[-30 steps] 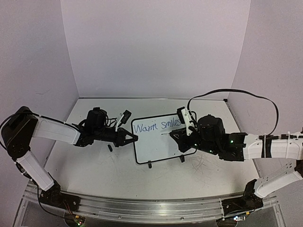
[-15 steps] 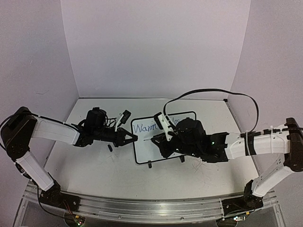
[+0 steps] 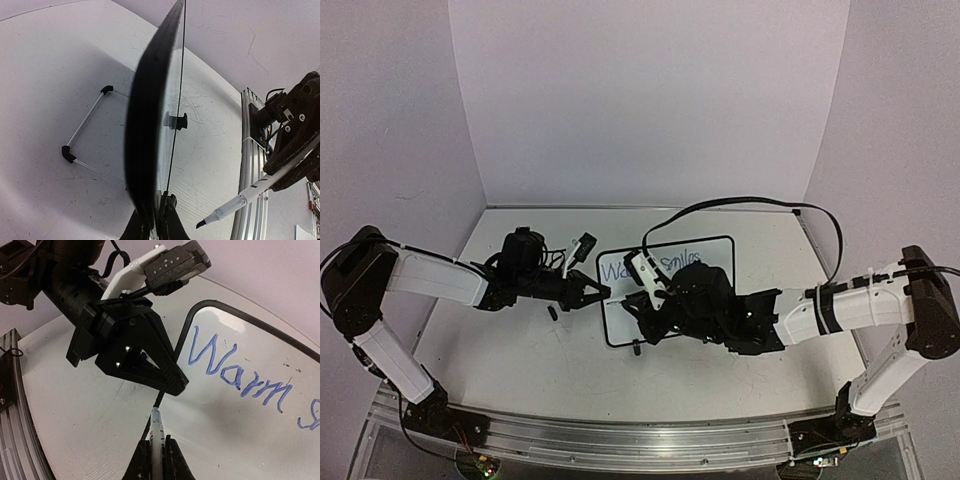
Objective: Write a sentence on the whiteboard
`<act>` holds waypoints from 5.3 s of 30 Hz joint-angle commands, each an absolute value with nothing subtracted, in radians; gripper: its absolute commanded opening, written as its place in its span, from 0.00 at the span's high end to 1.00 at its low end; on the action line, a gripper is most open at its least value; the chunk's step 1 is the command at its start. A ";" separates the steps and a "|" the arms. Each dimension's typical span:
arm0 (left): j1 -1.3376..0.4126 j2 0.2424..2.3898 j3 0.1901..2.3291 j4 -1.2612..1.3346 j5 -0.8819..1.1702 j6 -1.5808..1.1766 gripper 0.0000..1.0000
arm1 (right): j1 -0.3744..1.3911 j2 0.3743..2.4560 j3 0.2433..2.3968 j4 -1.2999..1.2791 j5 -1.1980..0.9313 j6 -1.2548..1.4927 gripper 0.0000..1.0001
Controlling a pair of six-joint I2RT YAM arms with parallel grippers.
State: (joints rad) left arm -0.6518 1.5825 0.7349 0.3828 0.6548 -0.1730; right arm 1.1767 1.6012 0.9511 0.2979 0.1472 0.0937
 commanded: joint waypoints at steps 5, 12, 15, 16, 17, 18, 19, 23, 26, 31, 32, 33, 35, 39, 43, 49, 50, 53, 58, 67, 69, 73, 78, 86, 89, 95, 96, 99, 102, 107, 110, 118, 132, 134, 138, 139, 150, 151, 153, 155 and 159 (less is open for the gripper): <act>-0.628 1.549 0.717 0.336 0.537 -0.119 1.00 | 1.175 1.580 0.931 0.368 0.194 0.070 1.00; -0.628 1.556 0.715 0.336 0.535 -0.118 1.00 | 1.175 1.601 0.956 0.354 0.294 0.104 1.00; -0.628 1.558 0.717 0.336 0.535 -0.117 1.00 | 1.174 1.617 0.968 0.348 0.314 0.101 1.00; -0.629 1.559 0.719 0.336 0.536 -0.117 1.00 | 1.175 1.620 0.971 0.348 0.308 0.098 1.00; -0.628 1.561 0.720 0.336 0.537 -0.117 1.00 | 1.175 1.623 0.976 0.349 0.301 0.093 1.00; -0.629 1.562 0.722 0.336 0.537 -0.117 1.00 | 1.174 1.627 0.983 0.351 0.293 0.088 1.00; -0.629 1.563 0.723 0.336 0.537 -0.117 1.00 | 1.174 1.631 0.990 0.353 0.283 0.085 1.00; -0.628 1.563 0.721 0.336 0.536 -0.117 1.00 | 1.174 1.645 1.004 0.362 0.272 0.070 1.00; -0.628 1.562 0.720 0.336 0.535 -0.117 1.00 | 1.174 1.650 1.003 0.368 0.277 0.071 1.00; -0.628 1.559 0.719 0.336 0.533 -0.117 1.00 | 1.174 1.660 1.002 0.362 0.318 0.086 1.00; -0.628 1.560 0.720 0.336 0.533 -0.116 1.00 | 1.174 1.661 1.000 0.357 0.320 0.088 1.00; -0.628 1.561 0.721 0.336 0.534 -0.115 1.00 | 1.174 1.661 0.997 0.351 0.320 0.091 1.00; -0.627 1.562 0.722 0.336 0.534 -0.116 1.00 | 1.174 1.661 0.990 0.342 0.317 0.097 1.00; -0.628 1.558 0.722 0.335 0.533 -0.114 1.00 | 1.175 1.661 0.976 0.327 0.310 0.114 1.00; -0.628 1.558 0.721 0.336 0.531 -0.114 1.00 | 1.175 1.659 0.957 0.318 0.296 0.136 1.00; -0.628 1.558 0.724 0.336 0.532 -0.114 1.00 | 1.177 1.658 0.928 0.314 0.275 0.172 1.00; -0.628 1.557 0.723 0.336 0.532 -0.115 1.00 | 1.178 1.658 0.923 0.314 0.273 0.177 1.00; -0.628 1.557 0.720 0.336 0.531 -0.114 1.00 | 1.183 1.660 0.912 0.314 0.269 0.189 1.00; -0.628 1.553 0.719 0.336 0.532 -0.115 1.00 | 1.189 1.667 0.906 0.314 0.256 0.200 1.00; -0.628 1.553 0.718 0.335 0.531 -0.115 1.00 | 1.188 1.679 0.953 0.345 0.304 0.195 1.00; -0.628 1.552 0.715 0.336 0.529 -0.116 1.00 | 1.187 1.681 0.960 0.346 0.320 0.195 1.00; -0.628 1.548 0.713 0.336 0.530 -0.114 1.00 | 1.183 1.673 0.962 0.347 0.341 0.198 1.00; -0.628 1.553 0.716 0.336 0.531 -0.114 1.00 | 1.175 1.664 0.964 0.357 0.343 0.196 1.00; -0.627 1.554 0.718 0.336 0.533 -0.115 1.00 | 1.162 1.651 0.963 0.374 0.337 0.192 1.00; -0.629 1.556 0.719 0.335 0.534 -0.115 1.00 | 1.157 1.644 0.962 0.381 0.332 0.189 1.00; -0.627 1.562 0.723 0.336 0.535 -0.115 1.00 | 1.150 1.642 0.962 0.390 0.334 0.188 1.00; -0.628 1.562 0.722 0.335 0.535 -0.115 1.00 | 1.150 1.641 0.962 0.392 0.336 0.189 1.00; -0.627 1.563 0.721 0.336 0.534 -0.115 1.00 | 1.148 1.641 0.963 0.394 0.351 0.195 1.00; -0.628 1.563 0.721 0.336 0.534 -0.115 1.00 | 1.146 1.636 0.958 0.394 0.370 0.203 1.00; -0.627 1.563 0.720 0.336 0.533 -0.114 1.00 | 1.146 1.622 0.944 0.399 0.390 0.213 1.00; -0.628 1.563 0.720 0.336 0.533 -0.114 1.00 | 1.146 1.613 0.933 0.407 0.398 0.216 1.00; -0.628 1.560 0.720 0.336 0.532 -0.114 1.00 | 1.146 1.614 0.916 0.384 0.395 0.228 1.00; -0.628 1.568 0.724 0.336 0.532 -0.114 1.00 | 1.147 1.629 0.882 0.328 0.331 0.260 1.00; -0.628 1.569 0.725 0.336 0.534 -0.114 1.00 | 1.147 1.632 0.876 0.323 0.326 0.266 1.00; -0.628 1.569 0.725 0.336 0.535 -0.114 1.00 | 1.148 1.631 0.869 0.316 0.324 0.274 1.00; -0.628 1.569 0.724 0.336 0.534 -0.114 1.00 | 1.147 1.628 0.867 0.315 0.329 0.276 1.00; -0.627 1.569 0.723 0.336 0.534 -0.115 1.00 | 1.145 1.539 0.829 0.436 0.209 0.241 1.00; -0.627 1.568 0.723 0.336 0.534 -0.114 1.00 | 1.142 1.543 0.827 0.440 0.206 0.240 1.00; -0.628 1.568 0.723 0.336 0.534 -0.114 1.00 | 1.135 1.552 0.829 0.442 0.199 0.242 1.00; -0.627 1.567 0.721 0.336 0.534 -0.114 1.00 | 1.133 1.562 0.837 0.443 0.197 0.245 1.00; -0.627 1.566 0.720 0.336 0.534 -0.114 1.00 | 1.131 1.587 0.847 0.443 0.216 0.266 1.00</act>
